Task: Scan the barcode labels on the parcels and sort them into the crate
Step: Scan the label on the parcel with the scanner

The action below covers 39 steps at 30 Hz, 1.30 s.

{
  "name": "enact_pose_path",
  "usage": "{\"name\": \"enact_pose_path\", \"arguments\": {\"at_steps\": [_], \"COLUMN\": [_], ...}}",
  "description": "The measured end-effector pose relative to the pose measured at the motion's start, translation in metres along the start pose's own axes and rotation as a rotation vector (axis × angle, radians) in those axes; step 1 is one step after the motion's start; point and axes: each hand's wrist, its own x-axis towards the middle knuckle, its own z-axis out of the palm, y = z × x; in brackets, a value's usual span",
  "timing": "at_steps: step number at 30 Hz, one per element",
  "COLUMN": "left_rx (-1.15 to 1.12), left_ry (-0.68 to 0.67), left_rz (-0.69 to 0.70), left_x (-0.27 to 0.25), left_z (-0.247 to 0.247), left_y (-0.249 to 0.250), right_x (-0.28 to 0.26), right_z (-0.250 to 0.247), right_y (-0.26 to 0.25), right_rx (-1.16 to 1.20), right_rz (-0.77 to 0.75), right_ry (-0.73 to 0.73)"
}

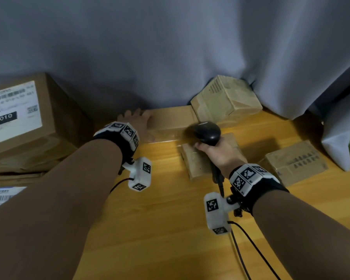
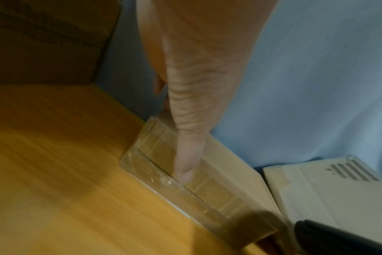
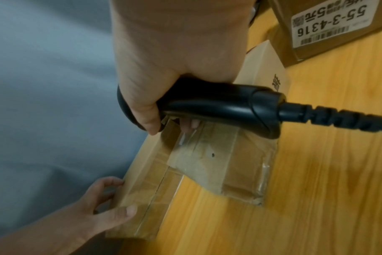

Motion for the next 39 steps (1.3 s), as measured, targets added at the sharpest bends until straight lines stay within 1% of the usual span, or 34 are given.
{"name": "enact_pose_path", "arguments": {"at_steps": [3, 5, 8, 11, 13, 17, 19, 22, 25, 26, 27, 30, 32, 34, 36, 38, 39], "left_rx": [0.054, 0.044, -0.056, -0.285, -0.446, -0.992, -1.248, -1.508, -1.683, -1.708, -1.746, -1.777, -1.780, -1.787, -1.776, -1.787, -1.804], "left_ry": [0.001, -0.035, -0.090, -0.148, -0.148, -0.075, -0.064, -0.043, -0.136, -0.163, -0.163, -0.105, -0.067, -0.002, 0.103, 0.178, 0.189], "left_rz": [-0.024, -0.079, -0.151, -0.148, -0.176, -0.321, -0.312, -0.296, -0.263, -0.241, -0.229, -0.231, -0.264, -0.327, -0.378, -0.350, -0.318], "left_x": [-0.010, -0.025, -0.058, -0.097, -0.122, -0.164, -0.178, -0.198, -0.210, -0.213, -0.215, -0.217, -0.217, -0.215, -0.213, -0.213, -0.215], "left_z": [0.003, 0.014, 0.035, 0.051, 0.063, 0.066, 0.061, 0.039, 0.018, 0.012, 0.005, -0.010, -0.019, -0.023, -0.022, -0.022, -0.023], "left_y": [-0.002, -0.002, 0.000, 0.001, 0.001, 0.006, 0.009, 0.016, 0.022, 0.024, 0.026, 0.035, 0.042, 0.047, 0.047, 0.049, 0.049], "right_x": [0.001, -0.003, -0.013, -0.029, -0.045, -0.073, -0.083, -0.094, -0.103, -0.106, -0.108, -0.115, -0.119, -0.121, -0.121, -0.120, -0.120], "right_z": [0.001, 0.000, -0.001, 0.002, 0.003, 0.000, -0.007, -0.025, -0.049, -0.058, -0.065, -0.078, -0.081, -0.080, -0.077, -0.074, -0.071], "right_y": [0.004, 0.007, 0.013, 0.022, 0.026, 0.032, 0.030, 0.013, -0.012, -0.021, -0.027, -0.042, -0.046, -0.046, -0.043, -0.040, -0.039], "right_rx": [-0.033, -0.026, -0.004, -0.001, -0.008, 0.029, 0.082, 0.241, 0.372, 0.410, 0.440, 0.447, 0.450, 0.458, 0.458, 0.465, 0.471], "right_rz": [-0.002, 0.020, 0.036, 0.012, 0.004, 0.033, 0.017, -0.030, -0.108, -0.136, -0.164, -0.219, -0.225, -0.216, -0.217, -0.217, -0.212], "right_ry": [0.008, -0.006, -0.024, -0.036, -0.060, -0.104, -0.073, 0.012, 0.028, 0.020, 0.011, -0.023, -0.038, -0.034, -0.022, -0.002, 0.006]}}
